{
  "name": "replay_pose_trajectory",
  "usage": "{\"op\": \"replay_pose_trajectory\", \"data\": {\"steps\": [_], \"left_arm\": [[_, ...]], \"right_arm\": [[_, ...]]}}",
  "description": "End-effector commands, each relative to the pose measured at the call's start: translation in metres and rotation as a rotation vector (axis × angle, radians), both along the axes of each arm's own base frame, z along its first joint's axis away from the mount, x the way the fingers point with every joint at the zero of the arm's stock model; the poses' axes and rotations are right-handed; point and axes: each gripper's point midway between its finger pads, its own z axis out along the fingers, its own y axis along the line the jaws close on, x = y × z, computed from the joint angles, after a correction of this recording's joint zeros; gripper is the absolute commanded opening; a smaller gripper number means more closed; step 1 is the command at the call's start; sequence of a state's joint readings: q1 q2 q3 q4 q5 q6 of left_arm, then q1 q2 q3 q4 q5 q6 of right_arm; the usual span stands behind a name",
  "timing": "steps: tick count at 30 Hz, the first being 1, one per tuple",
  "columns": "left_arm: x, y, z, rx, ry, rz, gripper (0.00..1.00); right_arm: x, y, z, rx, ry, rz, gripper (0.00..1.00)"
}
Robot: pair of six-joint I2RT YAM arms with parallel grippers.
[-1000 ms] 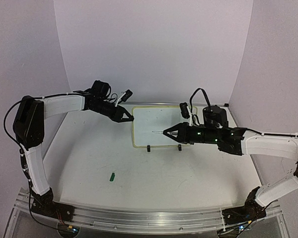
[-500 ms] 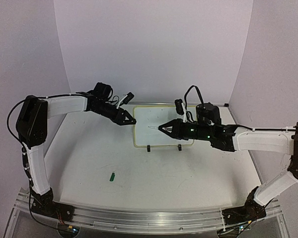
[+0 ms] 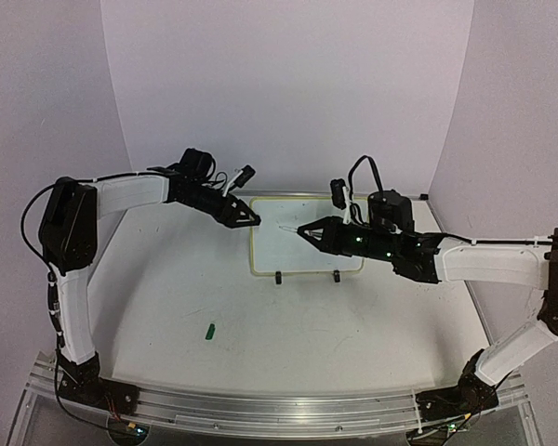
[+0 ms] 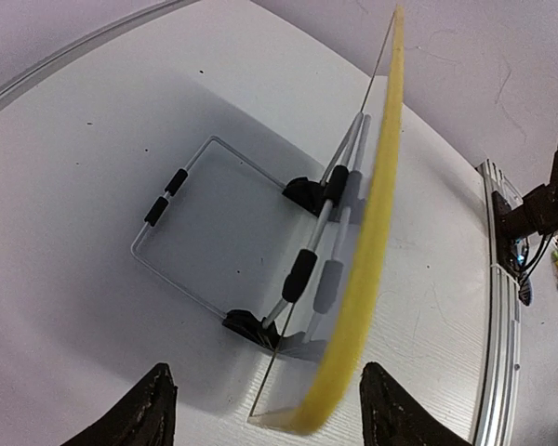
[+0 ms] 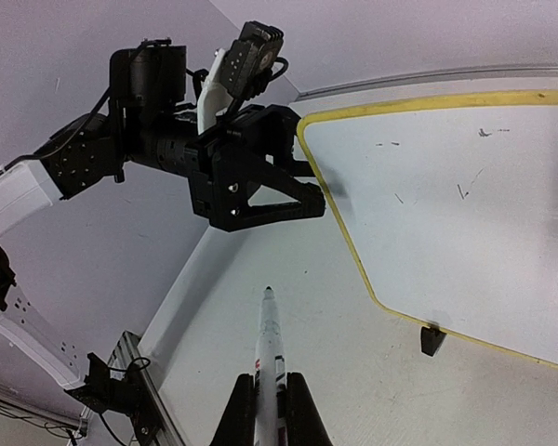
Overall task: Write a sentence on the whiteboard
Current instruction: Hold the whiteboard at the center of the board.
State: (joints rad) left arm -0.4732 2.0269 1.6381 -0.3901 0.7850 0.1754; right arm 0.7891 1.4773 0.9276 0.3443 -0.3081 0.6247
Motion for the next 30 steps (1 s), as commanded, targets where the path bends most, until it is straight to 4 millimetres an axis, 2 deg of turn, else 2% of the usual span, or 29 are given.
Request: {"op": "replay_pose_trajectory", "data": {"steps": [1, 7, 12, 24, 30], "left_arm": [[0.013, -0.011, 0.019, -0.085, -0.038, -0.051, 0.6], [0.007, -0.014, 0.018, -0.122, -0.007, -0.084, 0.36], [-0.004, -0.01, 0.014, -0.12, 0.017, -0.1, 0.23], [-0.031, 0.003, 0.01, -0.089, 0.039, -0.11, 0.01], [-0.044, 0.007, 0.014, -0.094, 0.052, -0.117, 0.0]], "right_arm": [[-0.003, 0.002, 0.03, 0.055, -0.068, 0.019, 0.0], [-0.006, 0.001, 0.037, 0.066, -0.08, 0.027, 0.0], [-0.007, 0.001, 0.036, 0.067, -0.076, 0.029, 0.0], [-0.009, 0.004, 0.032, 0.076, -0.057, 0.045, 0.0], [-0.011, 0.004, 0.03, 0.079, -0.05, 0.054, 0.0]]}}
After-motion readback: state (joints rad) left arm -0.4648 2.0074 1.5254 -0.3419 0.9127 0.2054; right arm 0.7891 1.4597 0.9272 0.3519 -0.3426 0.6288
